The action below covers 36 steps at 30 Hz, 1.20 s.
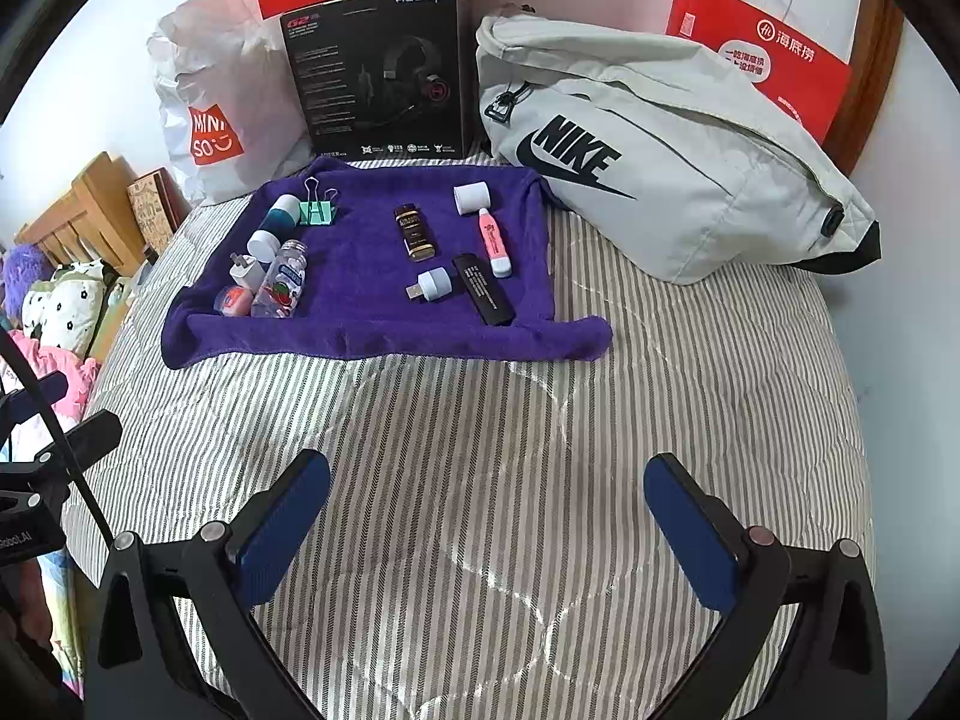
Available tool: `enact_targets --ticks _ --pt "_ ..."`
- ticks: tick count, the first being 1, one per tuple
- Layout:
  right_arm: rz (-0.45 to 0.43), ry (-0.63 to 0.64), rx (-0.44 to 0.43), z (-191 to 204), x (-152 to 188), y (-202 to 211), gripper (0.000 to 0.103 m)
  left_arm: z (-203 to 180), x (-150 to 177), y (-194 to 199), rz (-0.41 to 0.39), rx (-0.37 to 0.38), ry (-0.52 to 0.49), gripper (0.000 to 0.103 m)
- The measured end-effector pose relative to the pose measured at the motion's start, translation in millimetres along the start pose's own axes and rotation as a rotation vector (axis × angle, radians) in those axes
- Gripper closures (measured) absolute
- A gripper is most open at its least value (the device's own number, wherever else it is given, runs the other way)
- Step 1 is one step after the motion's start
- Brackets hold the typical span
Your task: Organize rigid objects
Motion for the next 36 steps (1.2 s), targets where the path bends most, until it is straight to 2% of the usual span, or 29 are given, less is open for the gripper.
enact_targets --ticks 36 --pt "-0.003 0.007 -0.008 -4.2 1.8 6.4 0.000 4.8 -2.6 12.5 -0.014 -0.006 -0.004 0.000"
Point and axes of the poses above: each gripper's, at about its wrist camera, not at the fingertips, and y roughly against the way its jaws point, z to its left, x to its underside, the point moved 1 cm from there along -y, roughly the way its jaws point, and after that the axes turned 9 degrees about -z, right-handed, at the moved point
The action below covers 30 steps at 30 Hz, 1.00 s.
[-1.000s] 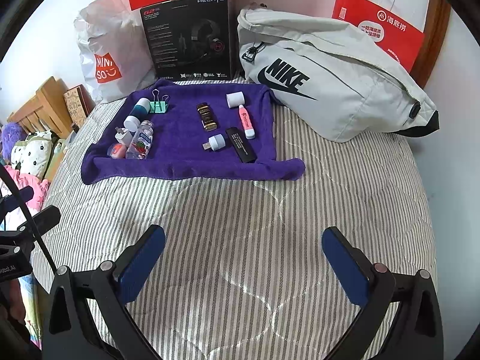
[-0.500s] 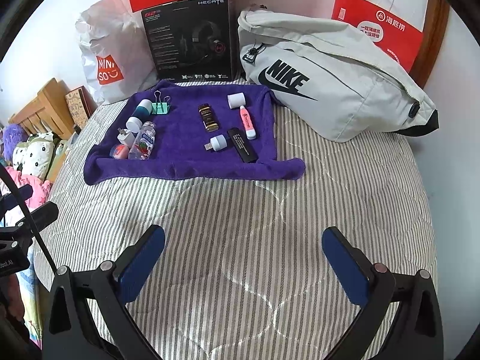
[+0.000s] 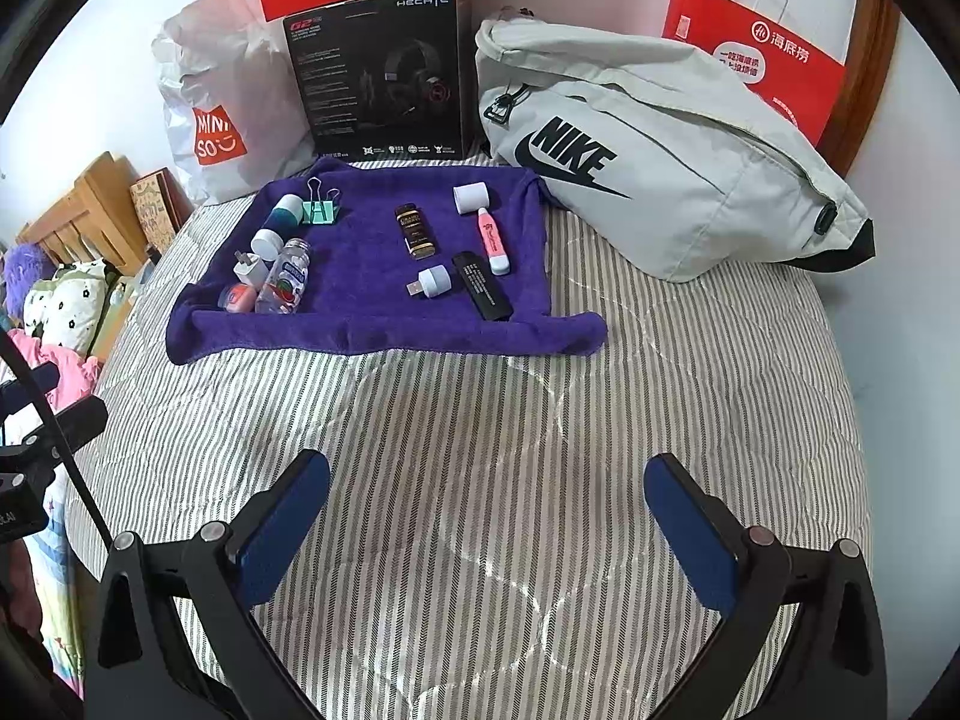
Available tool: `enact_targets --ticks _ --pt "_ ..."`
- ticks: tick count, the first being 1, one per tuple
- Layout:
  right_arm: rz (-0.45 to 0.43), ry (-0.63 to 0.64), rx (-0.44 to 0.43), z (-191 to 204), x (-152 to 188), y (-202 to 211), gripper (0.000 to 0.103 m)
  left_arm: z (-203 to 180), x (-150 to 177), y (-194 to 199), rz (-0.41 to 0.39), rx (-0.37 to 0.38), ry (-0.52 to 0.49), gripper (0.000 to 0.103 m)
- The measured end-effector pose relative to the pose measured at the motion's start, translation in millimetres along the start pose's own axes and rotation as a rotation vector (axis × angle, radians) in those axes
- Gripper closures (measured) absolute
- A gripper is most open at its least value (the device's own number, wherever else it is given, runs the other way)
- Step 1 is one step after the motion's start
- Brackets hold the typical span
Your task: Organize rigid objects
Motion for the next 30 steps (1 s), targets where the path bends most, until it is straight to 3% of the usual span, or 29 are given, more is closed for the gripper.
enact_targets --ticks 30 --pt "-0.009 0.007 -0.002 -4.0 -0.9 7.7 0.000 -4.5 -0.8 1.4 -0.017 0.001 0.008 0.000"
Point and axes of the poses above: each gripper's, at about its wrist camera, not at the fingertips, and y roughly against the way its jaws point, z to its left, x to its underside, the point moved 1 cm from there along -y, roughly the way its jaws point, and after that the axes turned 9 degrees about -z, right-handed, at the moved point
